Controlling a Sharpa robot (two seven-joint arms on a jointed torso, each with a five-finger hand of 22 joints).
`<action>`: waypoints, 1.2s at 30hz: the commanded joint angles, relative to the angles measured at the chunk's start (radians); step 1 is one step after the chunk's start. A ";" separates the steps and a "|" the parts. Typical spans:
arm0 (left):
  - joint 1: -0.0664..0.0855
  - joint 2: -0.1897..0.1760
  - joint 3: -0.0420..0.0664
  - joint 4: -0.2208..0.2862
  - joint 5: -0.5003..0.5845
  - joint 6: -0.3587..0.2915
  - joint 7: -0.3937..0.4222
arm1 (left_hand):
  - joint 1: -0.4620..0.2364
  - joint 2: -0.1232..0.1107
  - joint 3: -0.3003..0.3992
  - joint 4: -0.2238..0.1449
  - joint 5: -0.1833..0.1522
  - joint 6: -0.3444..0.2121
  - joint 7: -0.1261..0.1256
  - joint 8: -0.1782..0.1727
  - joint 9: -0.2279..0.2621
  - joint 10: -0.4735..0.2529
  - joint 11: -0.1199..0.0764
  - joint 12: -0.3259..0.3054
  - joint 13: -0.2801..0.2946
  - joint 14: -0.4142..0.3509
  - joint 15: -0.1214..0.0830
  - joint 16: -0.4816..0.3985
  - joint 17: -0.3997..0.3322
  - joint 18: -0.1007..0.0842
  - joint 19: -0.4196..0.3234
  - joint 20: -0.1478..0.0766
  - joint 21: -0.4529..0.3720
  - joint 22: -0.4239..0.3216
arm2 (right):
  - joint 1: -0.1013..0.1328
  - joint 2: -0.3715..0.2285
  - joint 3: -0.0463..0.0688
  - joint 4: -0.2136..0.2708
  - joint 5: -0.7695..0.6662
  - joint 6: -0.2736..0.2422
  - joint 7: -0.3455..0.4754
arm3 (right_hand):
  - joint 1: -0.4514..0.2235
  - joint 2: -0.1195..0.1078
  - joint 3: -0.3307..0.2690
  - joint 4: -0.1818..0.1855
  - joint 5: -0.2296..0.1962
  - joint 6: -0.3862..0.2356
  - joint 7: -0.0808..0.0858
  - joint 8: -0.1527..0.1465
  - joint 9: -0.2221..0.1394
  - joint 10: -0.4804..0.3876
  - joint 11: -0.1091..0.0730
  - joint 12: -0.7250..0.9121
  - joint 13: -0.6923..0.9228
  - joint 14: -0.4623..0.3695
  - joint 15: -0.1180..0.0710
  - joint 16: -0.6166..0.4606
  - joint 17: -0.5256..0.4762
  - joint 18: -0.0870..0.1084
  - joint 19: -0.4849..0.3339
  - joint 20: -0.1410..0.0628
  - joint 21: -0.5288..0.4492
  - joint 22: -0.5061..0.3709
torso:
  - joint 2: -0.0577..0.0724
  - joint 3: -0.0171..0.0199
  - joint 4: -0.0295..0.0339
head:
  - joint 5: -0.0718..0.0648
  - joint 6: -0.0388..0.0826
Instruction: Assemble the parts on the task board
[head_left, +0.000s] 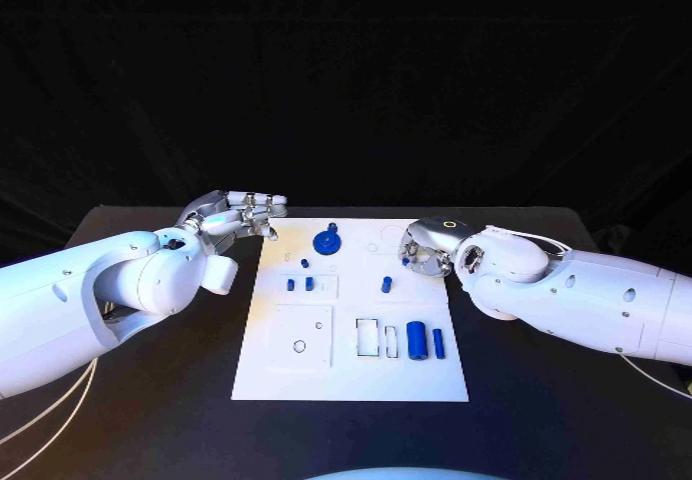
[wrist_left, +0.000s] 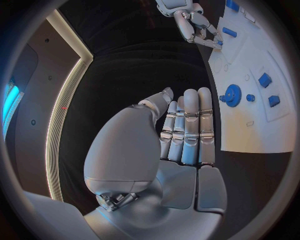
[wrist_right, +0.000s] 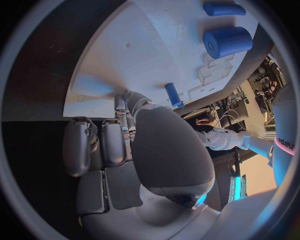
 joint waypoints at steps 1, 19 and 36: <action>0.001 0.003 0.001 0.001 0.003 0.016 0.005 | 0.001 0.007 -0.002 -0.003 -0.001 -0.005 0.001 -0.005 -0.001 -0.006 0.000 0.003 0.001 -0.005 0.001 -0.005 -0.002 0.012 0.006 0.002 -0.007 -0.001 | -0.007 0.002 -0.005 0.003 -0.009 0.014 0.000 | -0.009 0.000 0.006 -0.001 -0.006 0.007 -0.001 0.003 0.000 0.009 0.000 -0.004 -0.001 0.034 -0.008 -0.002 -0.001 -0.018 0.009 0.001 0.006 0.154 | 0.000 0.0001 -0.0004 | 0.004 0.002; 0.001 0.006 0.001 -0.010 -0.004 0.016 0.000 | 0.003 0.010 -0.005 -0.008 -0.001 -0.011 0.005 -0.008 -0.003 -0.015 0.003 0.004 0.001 -0.010 0.003 -0.009 -0.007 0.012 0.006 0.004 -0.013 -0.005 | 0.002 -0.041 0.006 0.049 0.004 -0.129 -0.005 | -0.055 -0.006 0.012 0.006 -0.014 0.014 -0.006 -0.001 0.003 0.024 -0.003 -0.014 -0.004 0.036 -0.011 0.002 0.000 -0.021 0.018 -0.001 0.023 0.165 | 0.000 -0.0003 -0.0014 | 0.004 0.005; 0.001 0.008 0.001 -0.011 -0.007 0.023 -0.003 | 0.003 0.012 -0.007 -0.009 -0.001 -0.014 0.006 -0.010 -0.004 -0.018 0.005 0.005 0.000 -0.012 0.005 -0.011 -0.010 0.012 0.005 0.005 -0.015 -0.006 | 0.017 -0.112 0.014 0.286 0.070 -0.169 0.015 | -0.059 -0.005 0.015 0.006 -0.010 0.014 -0.006 -0.002 0.004 0.025 -0.004 -0.016 -0.004 0.036 -0.011 0.003 0.003 -0.026 0.027 -0.001 0.044 0.174 | 0.000 -0.0005 0.0006 | 0.034 0.009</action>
